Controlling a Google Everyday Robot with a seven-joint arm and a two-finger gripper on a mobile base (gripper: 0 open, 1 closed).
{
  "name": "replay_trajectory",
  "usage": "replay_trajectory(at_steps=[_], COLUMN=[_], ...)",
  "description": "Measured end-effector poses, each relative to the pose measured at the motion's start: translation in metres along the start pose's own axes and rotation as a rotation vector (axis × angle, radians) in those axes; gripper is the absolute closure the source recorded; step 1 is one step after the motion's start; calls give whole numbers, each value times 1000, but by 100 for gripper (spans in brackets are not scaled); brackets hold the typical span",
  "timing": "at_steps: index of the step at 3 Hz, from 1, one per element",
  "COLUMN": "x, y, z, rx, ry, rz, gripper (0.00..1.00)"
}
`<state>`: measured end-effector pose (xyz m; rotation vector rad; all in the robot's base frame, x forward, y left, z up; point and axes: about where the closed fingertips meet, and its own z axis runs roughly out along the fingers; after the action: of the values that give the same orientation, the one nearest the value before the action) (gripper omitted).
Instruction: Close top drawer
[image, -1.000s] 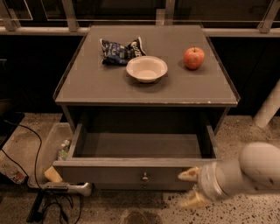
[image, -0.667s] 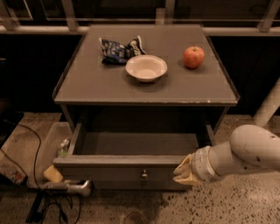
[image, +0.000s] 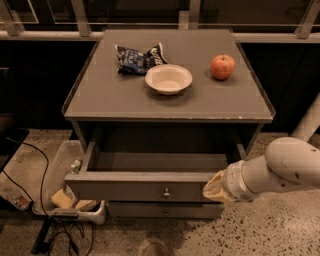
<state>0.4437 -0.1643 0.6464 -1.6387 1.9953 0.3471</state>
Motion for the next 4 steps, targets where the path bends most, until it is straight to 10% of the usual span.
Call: replay_trajectory(at_steps=[4], x=[-8], y=[-13], z=[6], rx=[-25], ry=[-48], rz=[-5], gripper=[0])
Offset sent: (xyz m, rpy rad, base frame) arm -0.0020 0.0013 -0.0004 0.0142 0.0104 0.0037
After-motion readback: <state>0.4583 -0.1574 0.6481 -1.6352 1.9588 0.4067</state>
